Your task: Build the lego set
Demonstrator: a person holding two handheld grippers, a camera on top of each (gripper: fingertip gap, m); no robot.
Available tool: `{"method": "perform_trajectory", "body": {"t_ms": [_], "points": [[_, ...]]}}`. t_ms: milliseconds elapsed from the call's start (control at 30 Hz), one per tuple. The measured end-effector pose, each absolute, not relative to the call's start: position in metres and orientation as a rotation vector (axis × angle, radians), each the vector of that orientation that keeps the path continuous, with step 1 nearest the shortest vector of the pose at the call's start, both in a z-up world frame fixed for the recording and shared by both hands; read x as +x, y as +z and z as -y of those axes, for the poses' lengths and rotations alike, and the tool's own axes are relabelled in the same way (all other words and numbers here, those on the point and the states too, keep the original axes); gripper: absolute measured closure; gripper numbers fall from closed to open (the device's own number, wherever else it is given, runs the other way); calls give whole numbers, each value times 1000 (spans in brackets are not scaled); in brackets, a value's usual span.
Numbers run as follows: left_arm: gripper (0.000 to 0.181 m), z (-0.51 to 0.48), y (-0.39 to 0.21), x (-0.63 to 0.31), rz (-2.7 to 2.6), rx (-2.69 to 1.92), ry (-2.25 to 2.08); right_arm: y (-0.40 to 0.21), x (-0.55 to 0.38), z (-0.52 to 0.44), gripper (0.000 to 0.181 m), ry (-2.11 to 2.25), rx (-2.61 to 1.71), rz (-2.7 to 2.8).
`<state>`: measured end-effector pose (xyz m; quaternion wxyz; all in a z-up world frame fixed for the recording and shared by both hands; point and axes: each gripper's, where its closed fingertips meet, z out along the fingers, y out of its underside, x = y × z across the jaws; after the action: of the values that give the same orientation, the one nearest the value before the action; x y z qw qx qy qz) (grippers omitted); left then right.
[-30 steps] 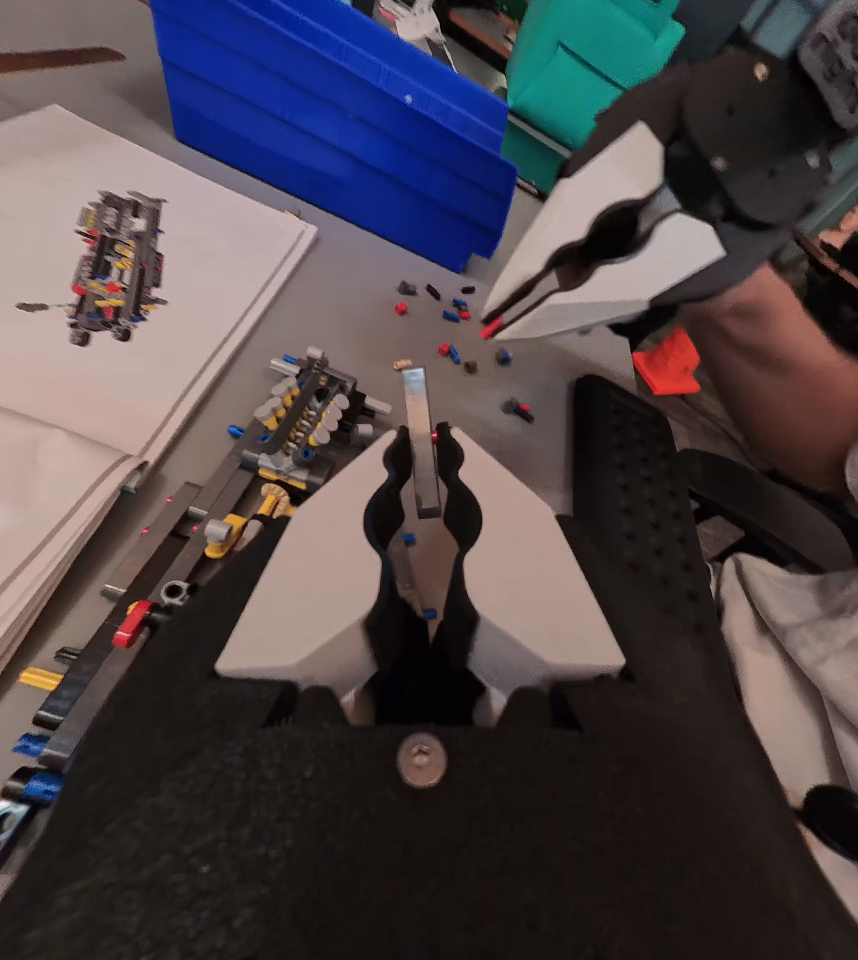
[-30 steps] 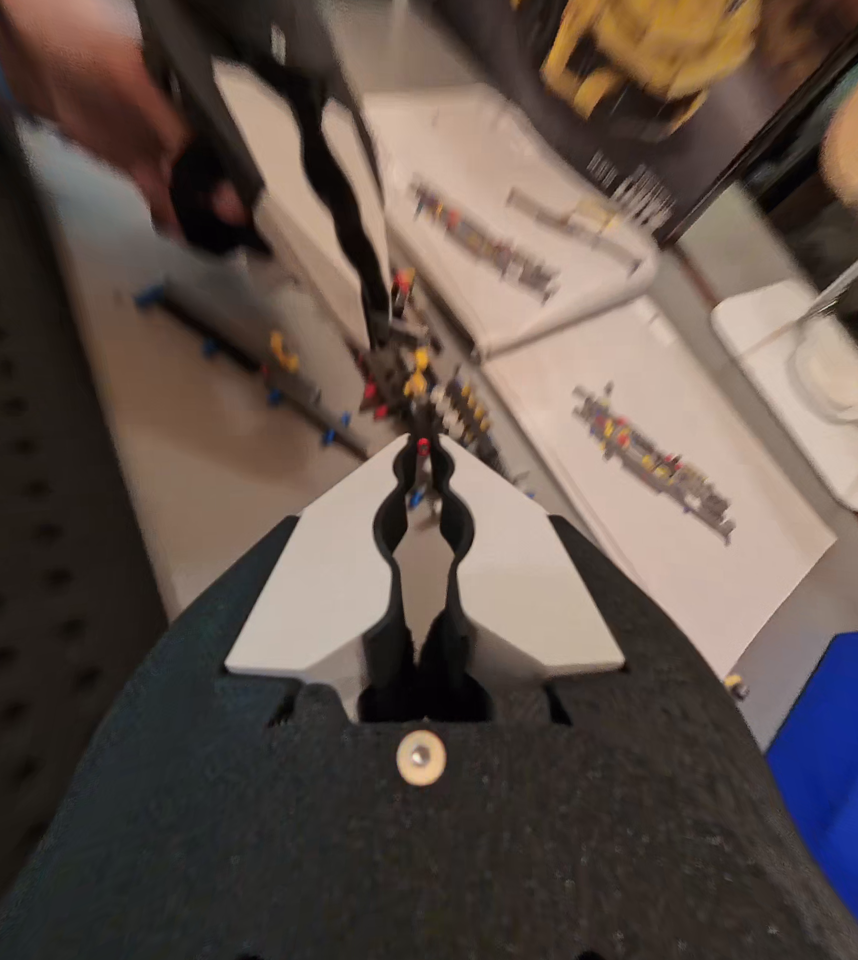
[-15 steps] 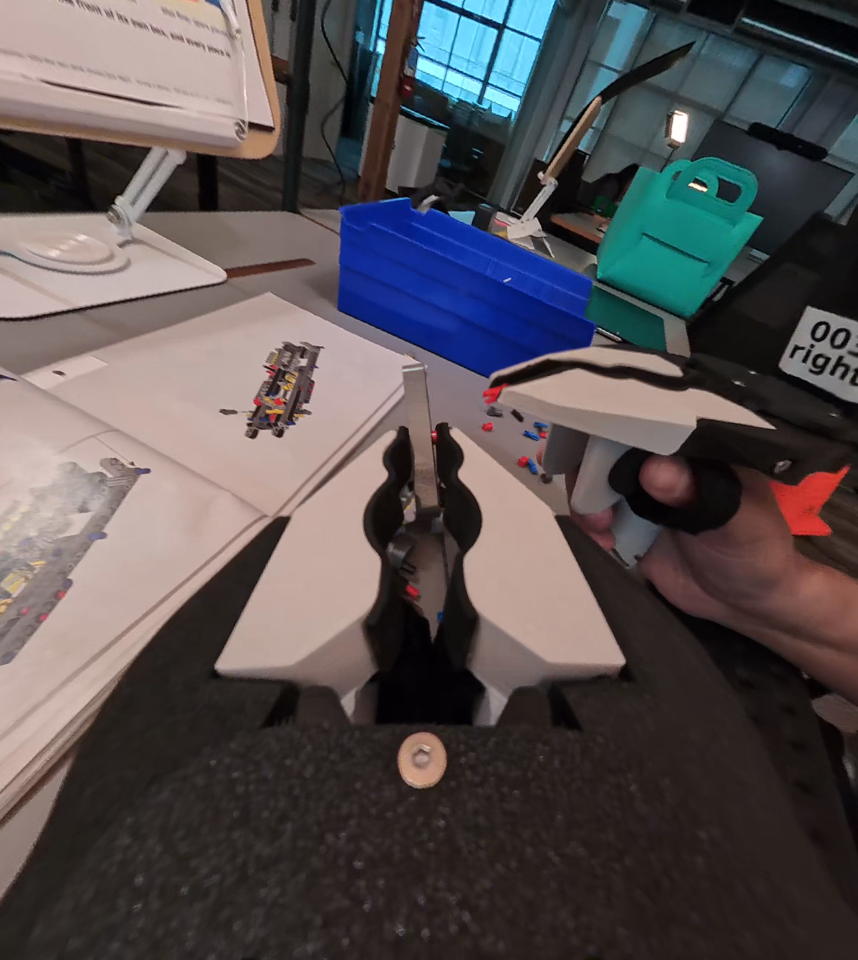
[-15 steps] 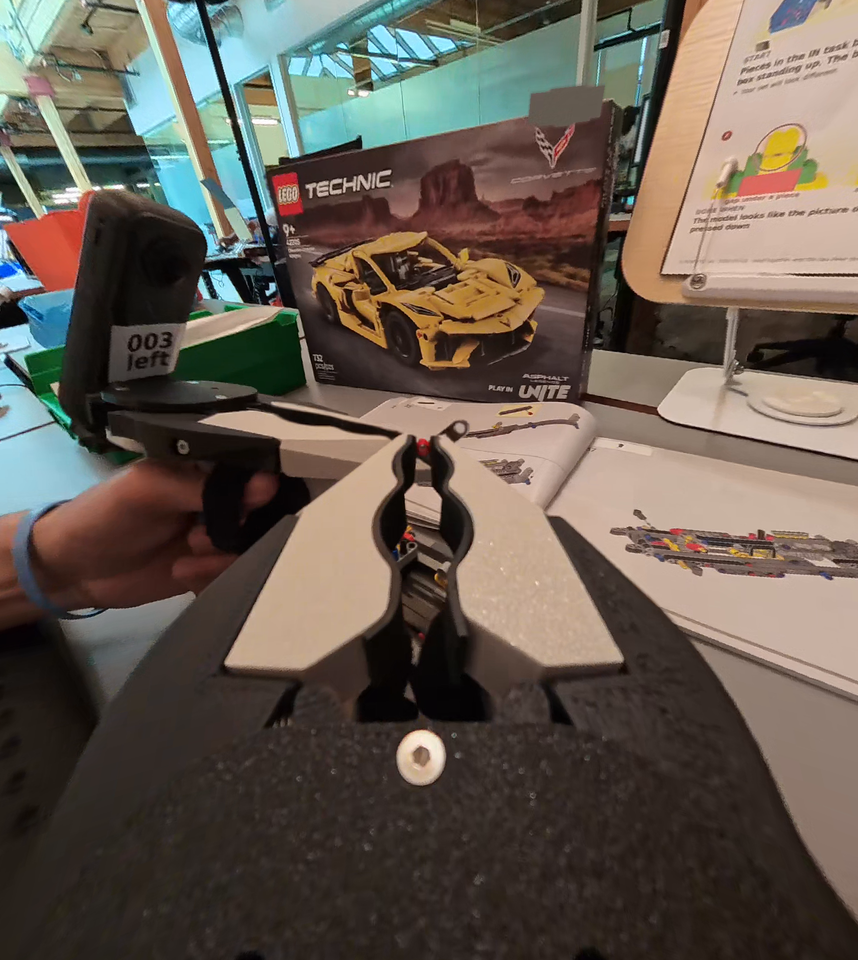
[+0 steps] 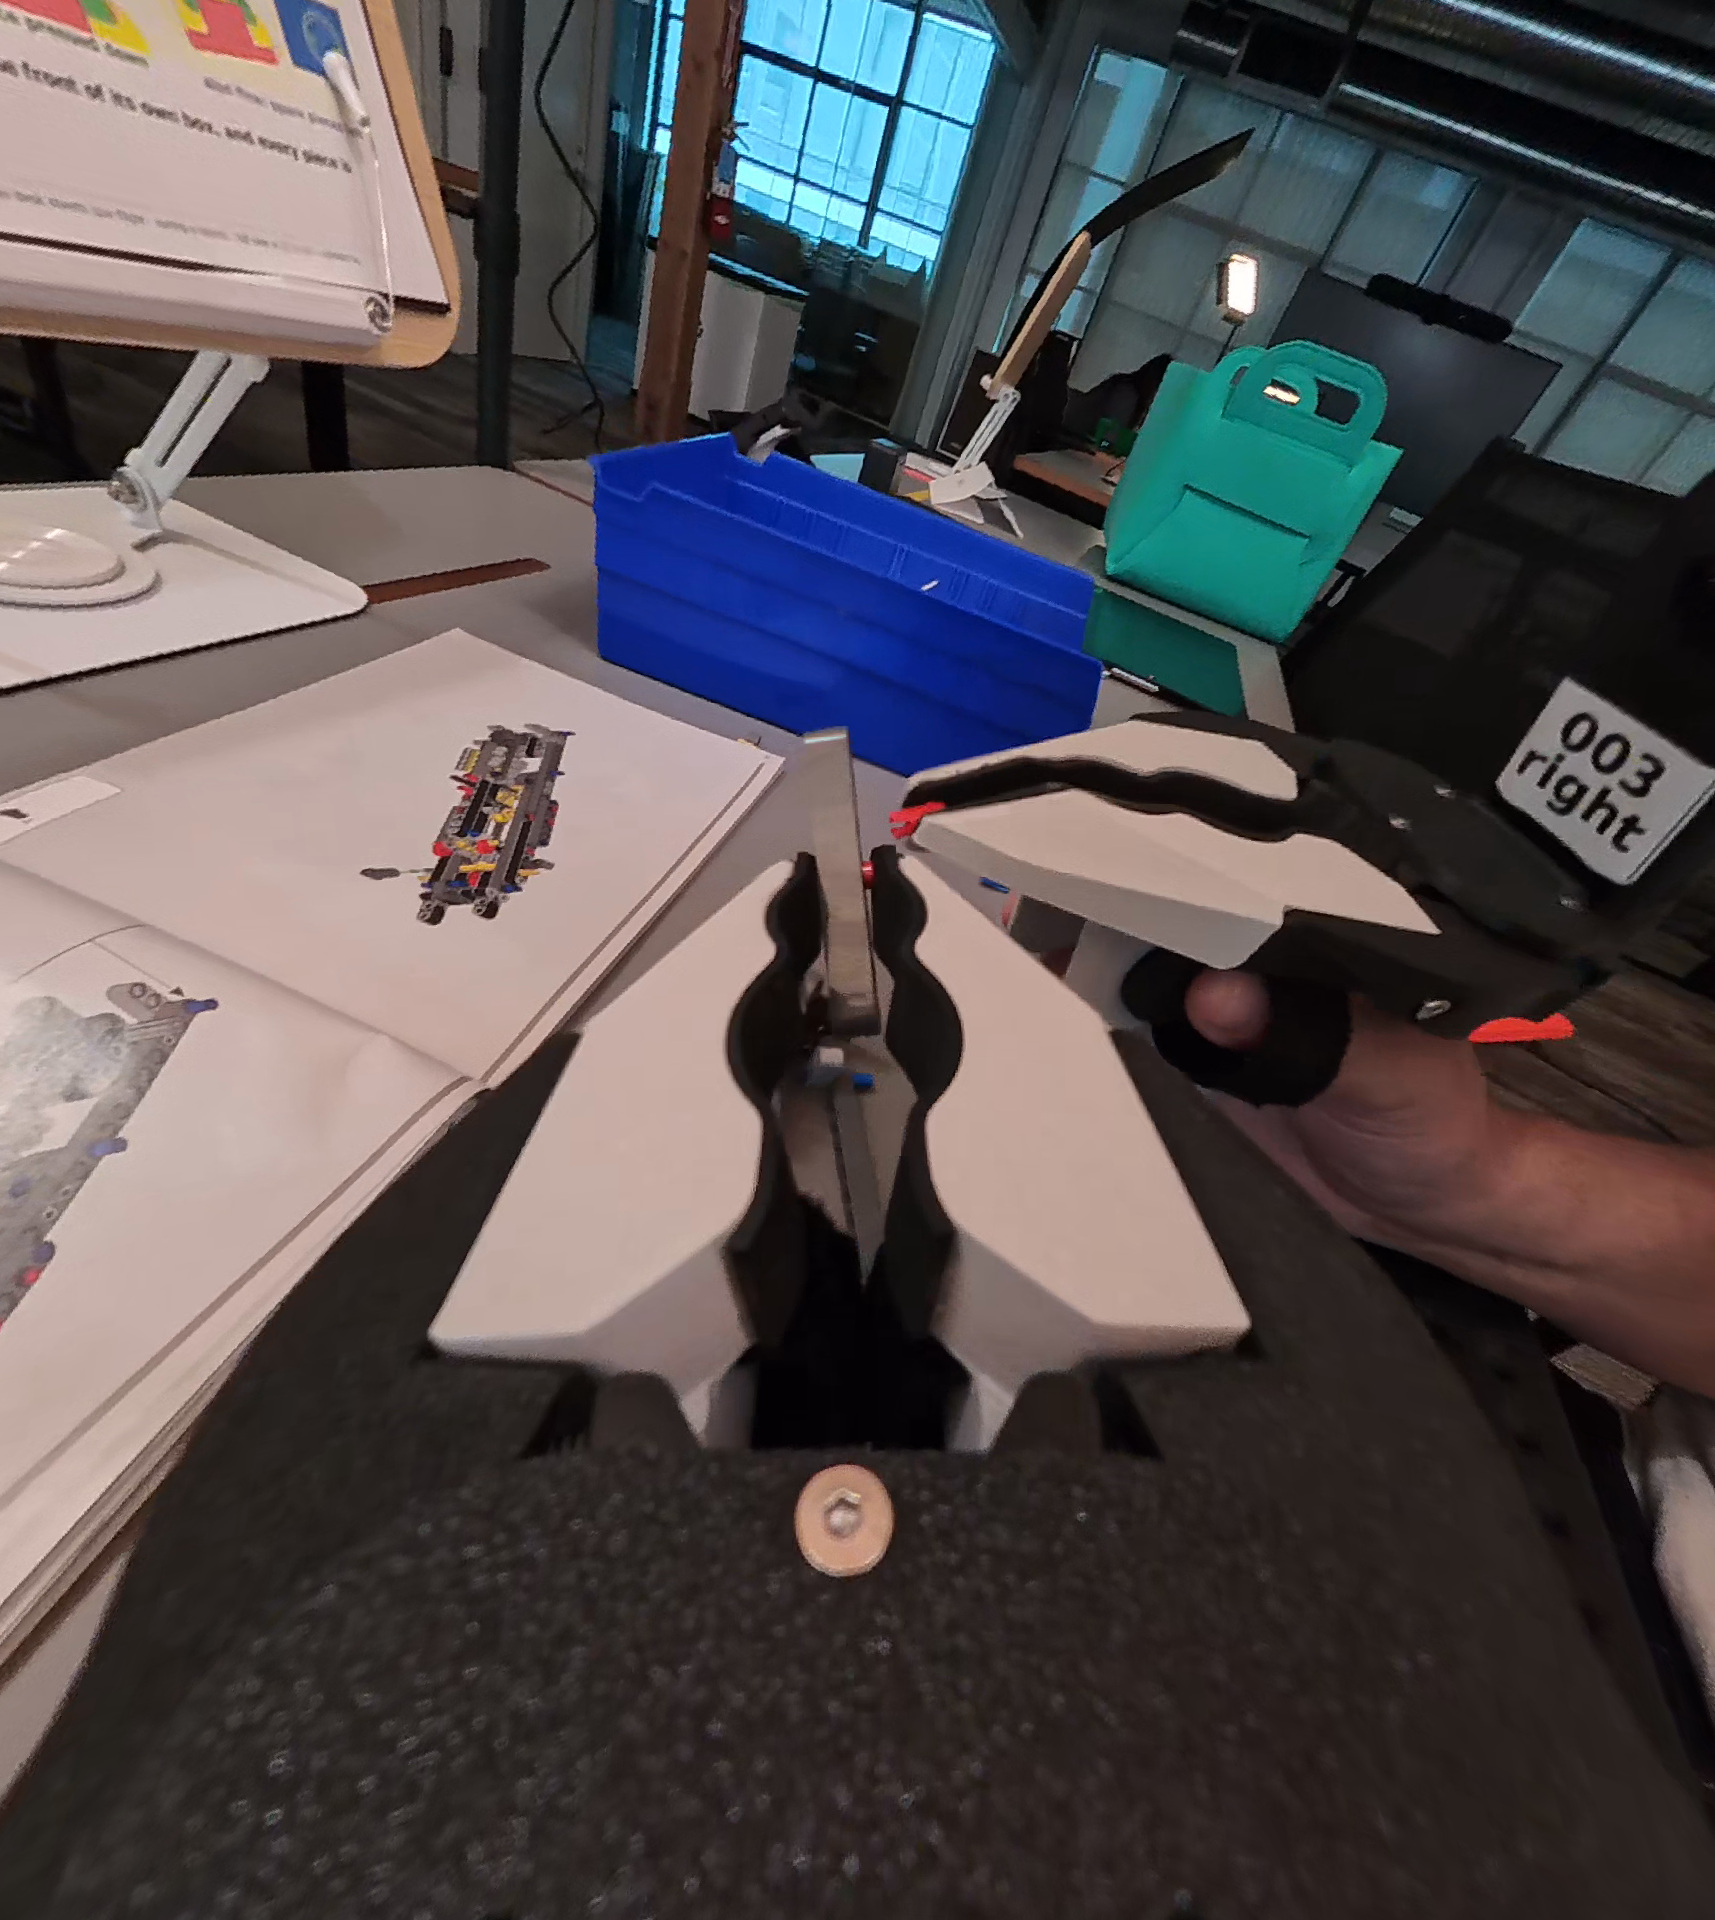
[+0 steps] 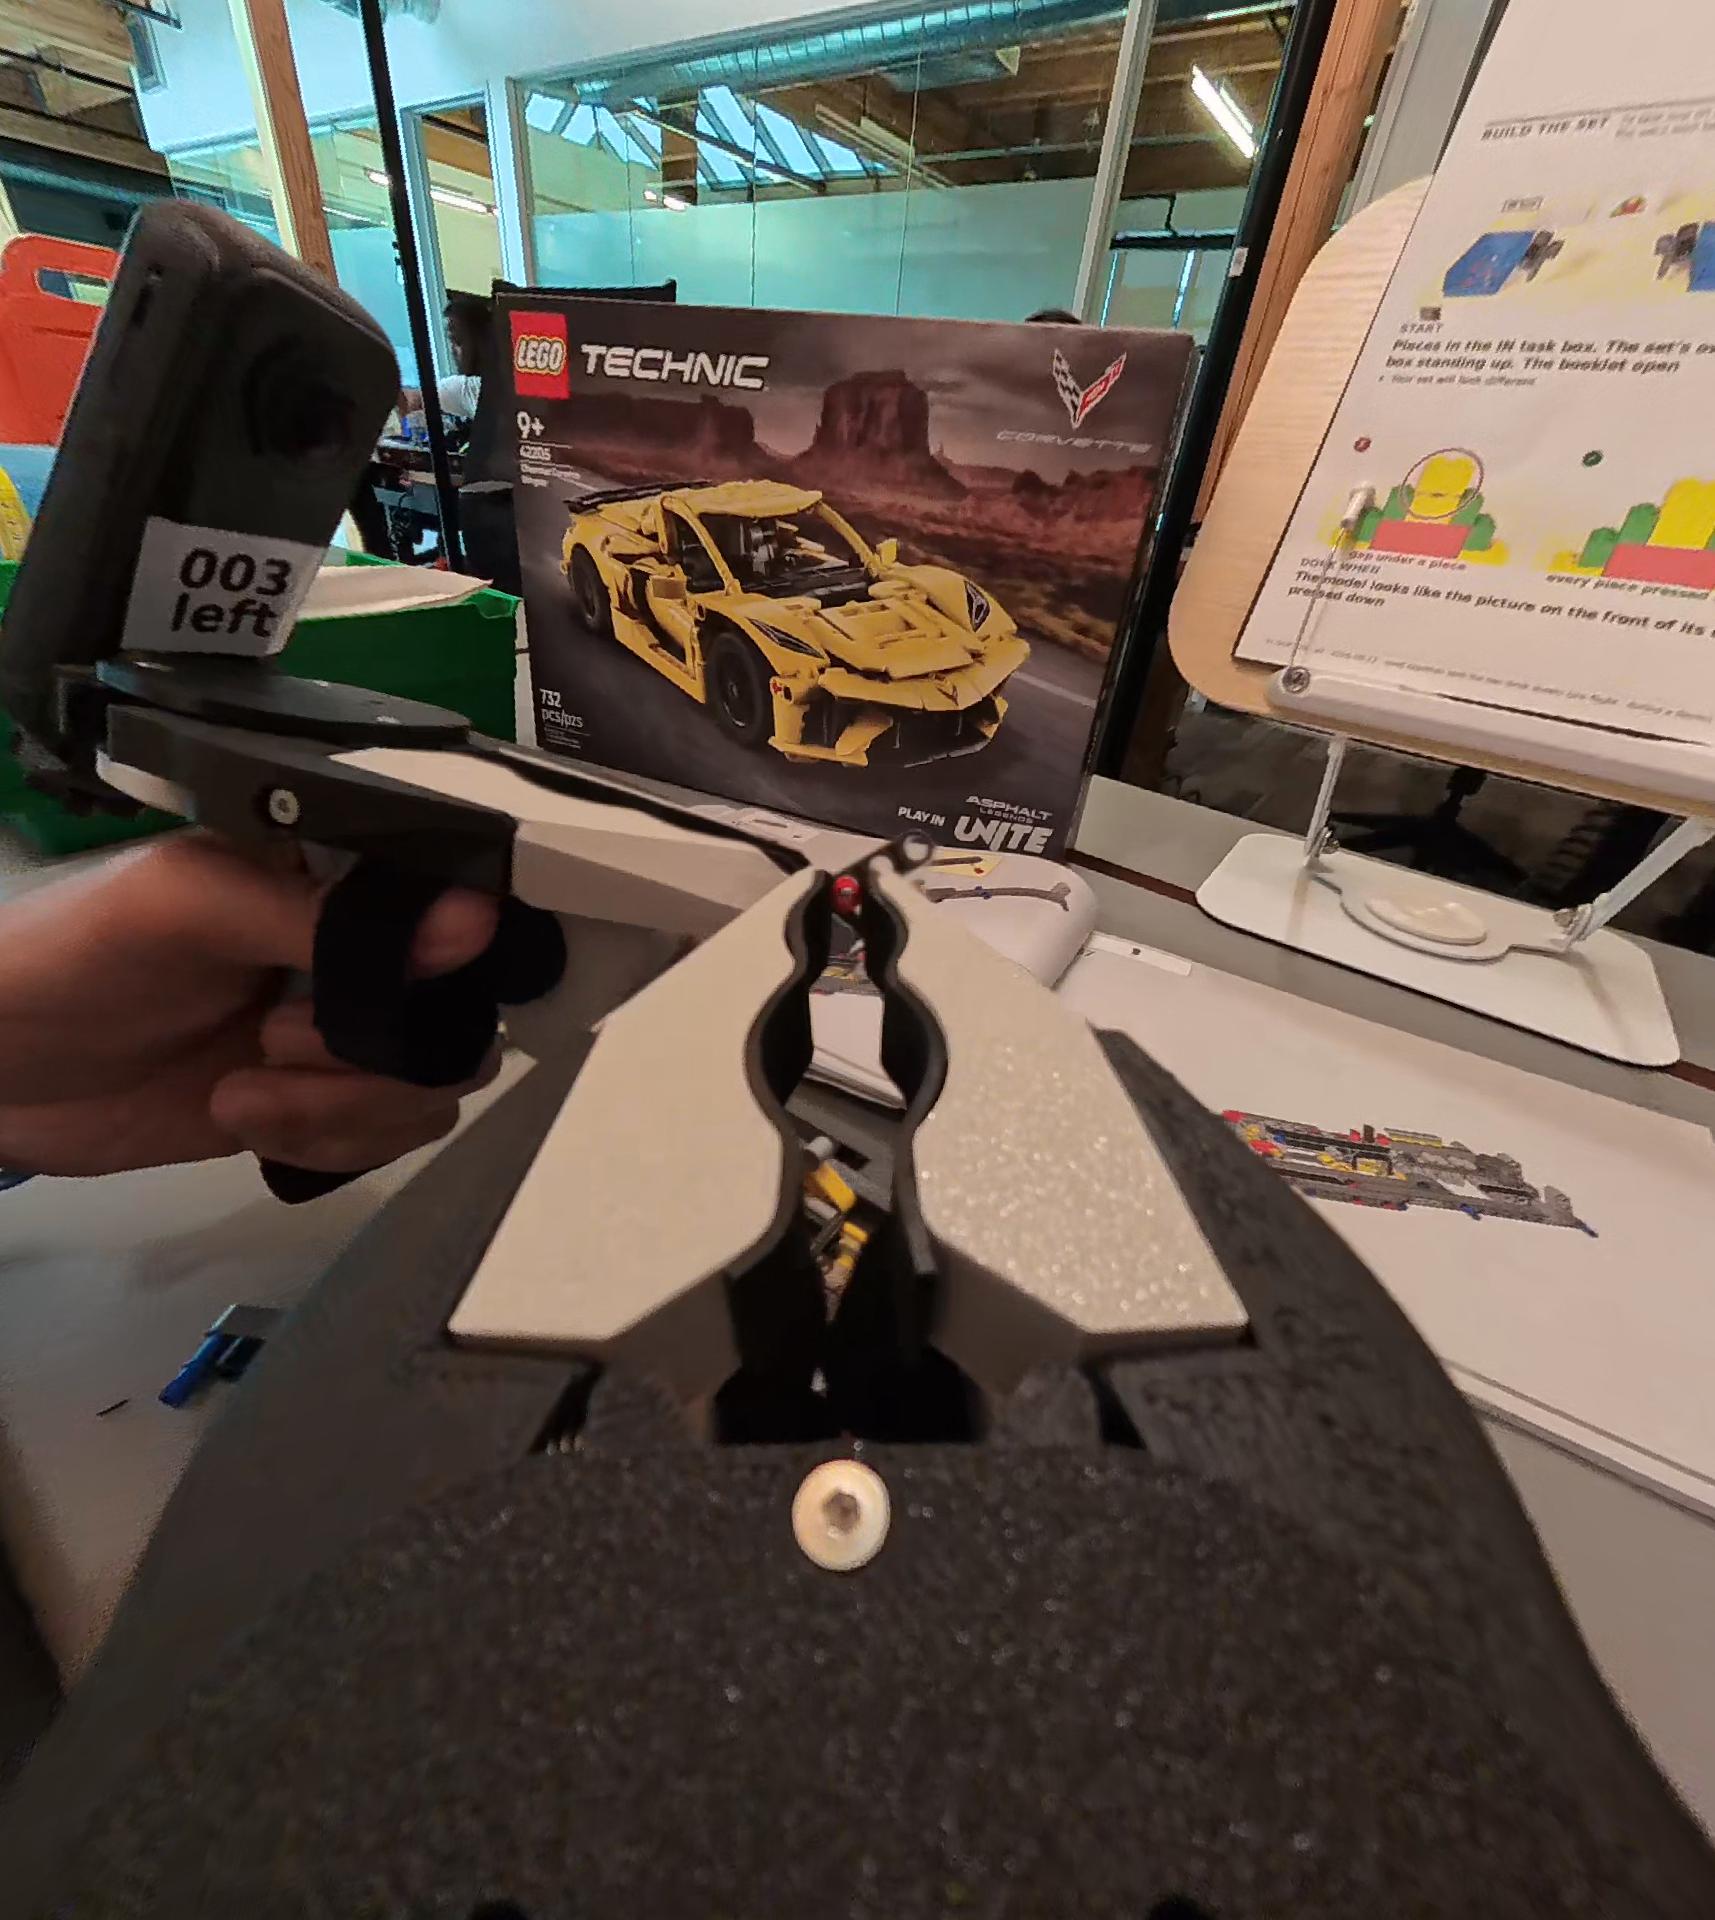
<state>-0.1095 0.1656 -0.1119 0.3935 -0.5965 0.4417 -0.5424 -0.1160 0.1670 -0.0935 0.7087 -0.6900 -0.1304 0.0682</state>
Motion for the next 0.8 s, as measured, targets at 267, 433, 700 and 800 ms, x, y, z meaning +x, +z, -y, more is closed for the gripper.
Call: {"method": "perform_trajectory", "body": {"t_ms": [267,433,700,800], "points": [[173,-165,-100,-116,-1075,-1496,-1571,-87,-109,-158,177,213,-1475,258],[173,-158,-102,-115,-1112,-1505,-1650,-87,-106,-158,178,231,-1479,239],[173,-158,-104,-114,-1091,-1526,-1714,-85,-103,-157,177,196,-1467,242],[173,-161,-103,-115,-1077,-1533,-1727,-86,-103,-157,177,202,-1471,237]]}}
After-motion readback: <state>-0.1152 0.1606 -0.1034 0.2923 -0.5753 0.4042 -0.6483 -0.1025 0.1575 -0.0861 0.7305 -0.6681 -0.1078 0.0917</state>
